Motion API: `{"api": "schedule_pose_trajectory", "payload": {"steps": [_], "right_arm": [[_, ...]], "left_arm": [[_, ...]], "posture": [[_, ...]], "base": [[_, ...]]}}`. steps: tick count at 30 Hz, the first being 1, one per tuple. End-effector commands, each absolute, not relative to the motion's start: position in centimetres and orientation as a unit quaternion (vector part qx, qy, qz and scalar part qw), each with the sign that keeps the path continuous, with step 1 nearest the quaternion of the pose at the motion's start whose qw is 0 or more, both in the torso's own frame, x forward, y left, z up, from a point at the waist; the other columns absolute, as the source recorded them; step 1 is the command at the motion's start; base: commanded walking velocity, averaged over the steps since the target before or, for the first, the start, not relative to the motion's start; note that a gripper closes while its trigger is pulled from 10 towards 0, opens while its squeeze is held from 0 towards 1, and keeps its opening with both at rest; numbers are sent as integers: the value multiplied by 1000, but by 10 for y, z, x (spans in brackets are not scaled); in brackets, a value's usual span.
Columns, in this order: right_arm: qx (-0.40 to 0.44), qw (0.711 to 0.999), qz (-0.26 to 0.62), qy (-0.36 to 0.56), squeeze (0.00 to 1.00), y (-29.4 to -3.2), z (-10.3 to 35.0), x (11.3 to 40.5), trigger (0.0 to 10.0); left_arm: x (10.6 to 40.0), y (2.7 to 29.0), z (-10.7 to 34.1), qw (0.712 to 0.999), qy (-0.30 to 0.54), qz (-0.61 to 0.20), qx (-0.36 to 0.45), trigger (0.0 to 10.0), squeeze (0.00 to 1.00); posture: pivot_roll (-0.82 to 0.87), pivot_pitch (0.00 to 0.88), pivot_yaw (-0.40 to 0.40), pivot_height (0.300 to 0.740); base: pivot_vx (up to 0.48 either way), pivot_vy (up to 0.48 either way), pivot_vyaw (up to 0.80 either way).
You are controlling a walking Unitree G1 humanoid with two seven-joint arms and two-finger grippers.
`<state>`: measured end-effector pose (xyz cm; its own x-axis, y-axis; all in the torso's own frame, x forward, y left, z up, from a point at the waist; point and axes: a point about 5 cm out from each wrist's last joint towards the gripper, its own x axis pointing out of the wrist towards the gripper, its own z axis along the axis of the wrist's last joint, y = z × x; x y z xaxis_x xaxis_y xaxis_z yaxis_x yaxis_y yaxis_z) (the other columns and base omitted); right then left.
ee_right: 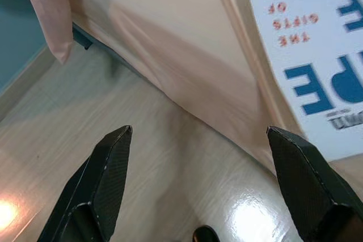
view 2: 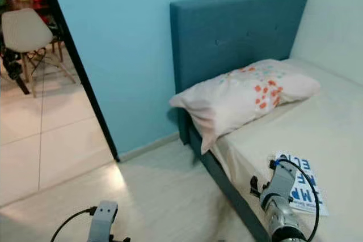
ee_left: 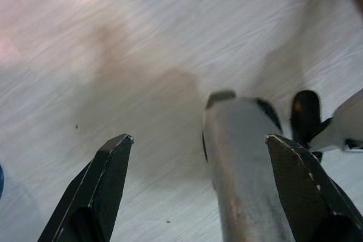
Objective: Clean up the room
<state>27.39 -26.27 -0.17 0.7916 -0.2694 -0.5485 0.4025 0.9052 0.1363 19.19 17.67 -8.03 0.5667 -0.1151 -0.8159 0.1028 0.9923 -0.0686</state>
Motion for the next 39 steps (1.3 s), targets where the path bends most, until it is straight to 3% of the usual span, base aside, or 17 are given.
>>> {"api": "schedule_pose_trajectory", "payload": {"steps": [1,7,14,19,25,28,35,39], "right_arm": [[140,945,-193,223,0,-271,12,282,10000],[175,947,-236,133,0,-296,40,291,10000],[190,935,-285,90,0,-321,54,286,10000],[272,888,-358,99,0,-337,32,256,10000],[308,861,-395,84,0,-344,25,241,10000],[332,833,-438,70,0,-355,20,225,10000],[377,813,-439,69,0,-351,7,211,10000],[423,812,-392,88,0,-334,0,223,10000]], "left_arm": [[192,175,-80,887,457,-65,-6,10000,0],[191,175,-80,889,452,-66,-12,10000,0],[198,179,-75,903,425,-51,-37,10000,0],[237,197,-46,947,319,-2,-46,10000,0],[250,203,-33,958,283,-4,-40,10000,0],[260,205,-24,965,259,-26,-22,10000,0],[260,210,-20,967,246,-59,11,10000,0],[253,213,-22,967,242,-78,29,10000,0]], "posture": [[-25,0,2,604],[-24,0,5,585],[-31,8,9,570],[-29,57,15,545],[-22,76,25,530],[-18,103,45,520],[-3,155,67,510],[25,199,68,510]], "base": [[0,0,0],[0,0,0],[0,0,0],[0,0,0],[0,0,0],[0,0,0],[0,0,0],[0,0,0]]}}
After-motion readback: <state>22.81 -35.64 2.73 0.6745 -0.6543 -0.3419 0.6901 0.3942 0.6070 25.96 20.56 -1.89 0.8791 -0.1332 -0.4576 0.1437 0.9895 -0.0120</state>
